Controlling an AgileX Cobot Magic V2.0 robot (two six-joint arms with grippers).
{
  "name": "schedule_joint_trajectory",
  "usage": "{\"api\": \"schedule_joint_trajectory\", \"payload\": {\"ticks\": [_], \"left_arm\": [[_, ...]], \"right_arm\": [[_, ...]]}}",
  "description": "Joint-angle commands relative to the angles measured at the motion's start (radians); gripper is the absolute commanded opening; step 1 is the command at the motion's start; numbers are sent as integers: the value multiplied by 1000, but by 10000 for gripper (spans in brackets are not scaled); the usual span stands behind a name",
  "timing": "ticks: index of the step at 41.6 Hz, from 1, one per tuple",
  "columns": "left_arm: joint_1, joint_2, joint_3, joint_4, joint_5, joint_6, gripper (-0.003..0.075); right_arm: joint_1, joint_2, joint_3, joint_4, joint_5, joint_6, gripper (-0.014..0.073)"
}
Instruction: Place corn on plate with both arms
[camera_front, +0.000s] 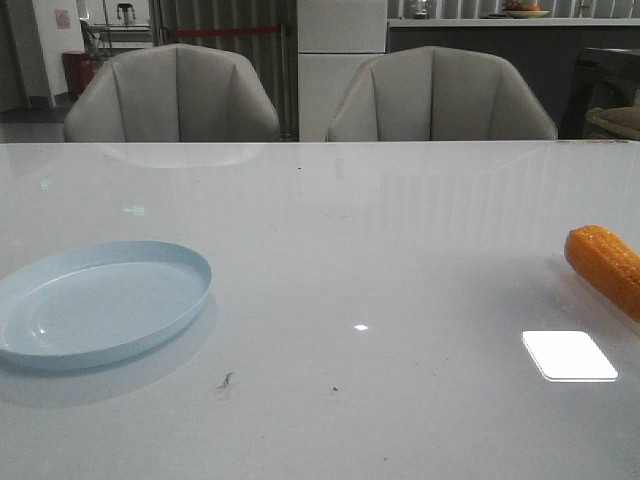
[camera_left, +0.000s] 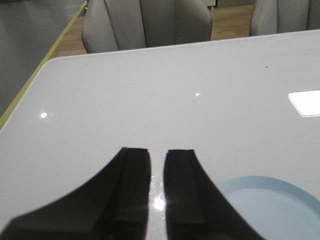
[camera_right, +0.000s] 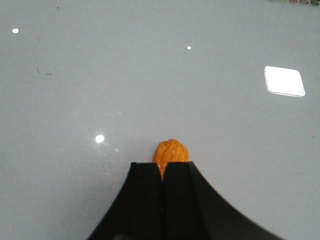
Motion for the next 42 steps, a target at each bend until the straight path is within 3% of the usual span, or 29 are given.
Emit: {"api": "schedule_joint_trajectory", "payload": {"ticks": [1,5,8,11,22,31,42], "left_arm": [[-3,-11,-34,-11,-69,0,393],[-3,-11,-28,-11,-69,0,517],[-3,-11,-26,-11,-61,0,514],[-3,-11,-26,-11,-61,0,507],[-3,-11,-26,-104,-17,0,507],[-3,54,-52,-108,158,0,510],[-3,222,-214,-166,377,0,510]], "right_arm": [[-8,0,-34,2,-46,0,243],[-8,6,-34,2,-32,0,417],[-8,11,-34,2,-31,0,522],[-8,11,-34,2,-31,0,566],[-8,11,-34,2,-36,0,560],[-8,11,-34,2,-28,0,560],[-8,11,-34,10,-24,0,560]]}}
